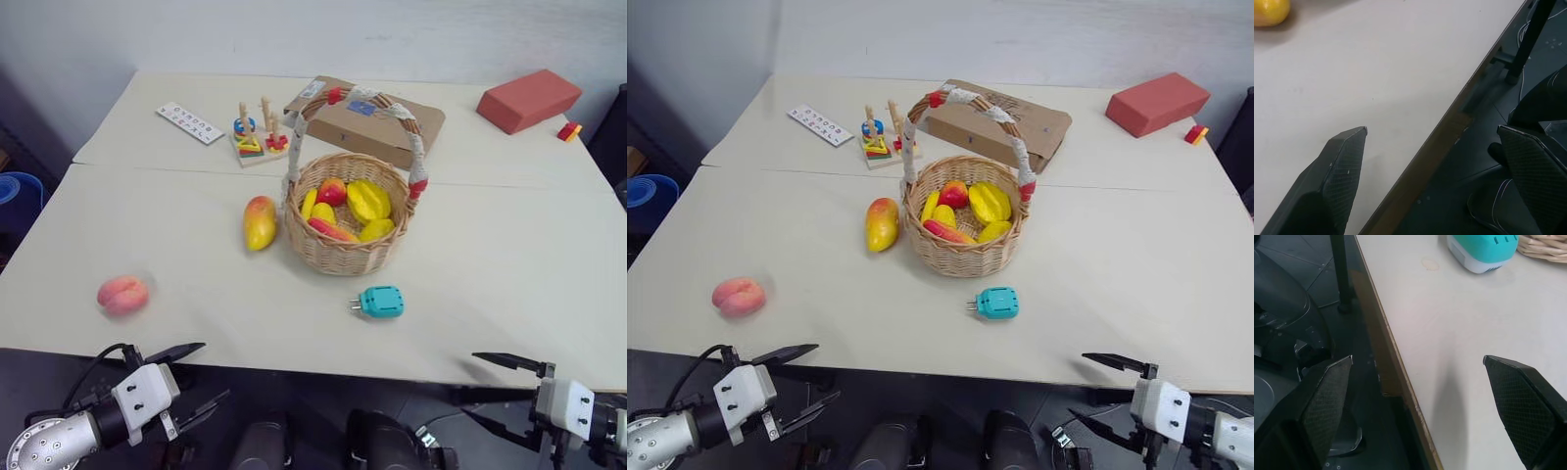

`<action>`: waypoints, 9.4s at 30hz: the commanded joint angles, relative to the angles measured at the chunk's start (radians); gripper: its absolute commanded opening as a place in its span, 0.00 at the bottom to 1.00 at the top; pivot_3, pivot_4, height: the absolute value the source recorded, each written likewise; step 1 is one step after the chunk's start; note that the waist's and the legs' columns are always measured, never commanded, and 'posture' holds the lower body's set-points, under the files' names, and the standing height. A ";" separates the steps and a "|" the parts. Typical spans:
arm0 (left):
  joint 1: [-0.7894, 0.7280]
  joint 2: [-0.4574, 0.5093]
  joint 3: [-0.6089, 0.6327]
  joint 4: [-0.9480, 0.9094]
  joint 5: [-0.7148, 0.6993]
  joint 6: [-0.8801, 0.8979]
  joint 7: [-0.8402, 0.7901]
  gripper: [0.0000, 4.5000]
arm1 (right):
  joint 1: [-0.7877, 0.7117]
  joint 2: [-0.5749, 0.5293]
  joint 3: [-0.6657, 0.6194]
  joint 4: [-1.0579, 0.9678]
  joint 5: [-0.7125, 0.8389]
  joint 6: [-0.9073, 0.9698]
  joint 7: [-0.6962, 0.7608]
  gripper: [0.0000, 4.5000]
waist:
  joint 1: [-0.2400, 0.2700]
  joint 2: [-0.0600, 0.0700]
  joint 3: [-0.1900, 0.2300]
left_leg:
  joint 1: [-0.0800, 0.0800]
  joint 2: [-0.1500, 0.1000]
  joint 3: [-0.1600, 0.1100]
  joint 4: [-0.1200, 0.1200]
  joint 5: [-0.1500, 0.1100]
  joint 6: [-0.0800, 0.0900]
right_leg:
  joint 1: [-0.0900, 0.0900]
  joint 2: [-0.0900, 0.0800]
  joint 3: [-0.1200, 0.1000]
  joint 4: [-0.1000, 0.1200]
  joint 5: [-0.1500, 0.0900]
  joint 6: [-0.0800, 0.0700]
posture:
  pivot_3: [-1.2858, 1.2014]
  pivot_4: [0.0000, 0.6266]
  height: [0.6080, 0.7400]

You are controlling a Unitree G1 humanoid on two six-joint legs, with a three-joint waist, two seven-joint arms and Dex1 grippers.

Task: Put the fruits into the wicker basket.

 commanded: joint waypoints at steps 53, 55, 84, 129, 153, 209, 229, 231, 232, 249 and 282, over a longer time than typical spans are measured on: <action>-0.453 0.003 -0.292 -0.161 -0.330 0.403 -0.067 1.00 | -0.572 -0.129 -0.160 0.275 0.050 0.670 -0.127 0.62 | -0.018 0.003 0.001 | -0.003 -0.002 0.000 0.008 0.004 -0.006 | 0.001 0.001 0.000 0.005 0.001 0.001 | 0.52 0.24 1.00; -0.475 -0.008 -0.314 -0.153 -0.323 0.408 -0.067 1.00 | -0.658 -0.147 -0.171 0.511 0.012 0.589 -0.199 0.62 | -0.020 0.002 0.001 | -0.003 -0.004 0.001 0.008 0.005 -0.004 | 0.001 0.000 0.000 0.006 0.001 0.002 | 0.52 0.24 1.00; 0.036 -0.149 0.601 0.007 -0.527 0.358 0.096 1.00 | -0.492 0.155 0.115 -0.150 0.150 0.350 -0.099 1.00 | -0.039 0.003 0.002 | 0.000 0.009 0.003 0.007 -0.005 -0.010 | -0.002 0.008 0.005 0.004 -0.001 -0.002 | 0.52 0.24 1.00; -0.553 0.430 0.187 0.401 -0.429 0.632 -0.313 0.65 | -0.363 0.187 0.236 -0.398 0.181 0.389 -0.178 1.00 | -0.048 -0.008 -0.001 | -0.001 0.013 0.024 0.006 -0.008 -0.013 | -0.019 0.014 0.025 0.022 -0.003 -0.009 | 0.52 0.24 1.00; -1.319 -0.053 -0.260 0.438 -0.233 0.534 -0.069 1.00 | -0.403 0.341 0.155 -0.473 0.137 0.409 -0.517 1.00 | -0.051 -0.010 -0.002 | 0.001 0.015 0.033 0.009 0.002 -0.015 | -0.025 0.029 0.044 0.026 0.000 -0.003 | 0.52 0.24 1.00; -1.273 0.313 -0.243 0.542 -0.276 0.940 -0.297 0.61 | -0.640 0.116 0.115 -0.556 0.313 0.682 -0.390 1.00 | -0.052 -0.021 -0.002 | -0.002 0.020 0.034 0.010 -0.001 -0.018 | -0.028 0.030 0.048 0.025 0.000 -0.007 | 0.52 0.24 1.00; -1.453 -0.030 -0.286 0.497 -0.219 0.784 -0.100 0.98 | -0.595 0.099 -0.008 -0.391 0.313 0.703 -0.393 1.00 | -0.048 -0.020 -0.002 | -0.005 0.017 0.028 0.020 -0.002 -0.014 | -0.024 0.031 0.051 0.026 0.002 -0.004 | 0.52 0.24 1.00; -1.400 0.014 -0.261 0.483 -0.222 0.746 -0.133 0.98 | -0.666 0.083 -0.006 -0.316 0.335 0.747 -0.389 1.00 | -0.053 -0.020 -0.002 | -0.005 0.017 0.028 0.021 -0.002 -0.014 | -0.024 0.030 0.052 0.026 0.002 -0.004 | 0.52 0.24 1.00; -1.363 0.036 -0.249 0.465 -0.227 0.700 -0.172 0.98 | -0.701 0.072 0.006 -0.280 0.334 0.763 -0.375 1.00 | -0.054 -0.019 -0.001 | -0.005 0.018 0.029 0.021 -0.002 -0.014 | -0.024 0.030 0.052 0.026 0.002 -0.004 | 0.52 0.24 1.00; -0.920 0.203 0.072 0.171 -0.512 0.651 -0.381 1.00 | -1.430 0.194 0.339 0.613 0.079 0.663 0.119 0.73 | -0.059 -0.013 0.003 | -0.007 0.019 0.027 0.022 -0.005 -0.013 | -0.024 0.029 0.050 0.026 0.000 -0.006 | 0.52 0.24 1.00; -1.015 0.092 -0.112 0.341 -0.428 0.541 -0.349 1.00 | -0.769 0.193 -0.148 0.010 0.145 0.659 -0.436 0.47 | -0.064 -0.010 0.005 | -0.003 0.022 0.032 0.020 -0.005 -0.017 | -0.024 0.033 0.054 0.026 0.001 -0.006 | 0.52 0.24 1.00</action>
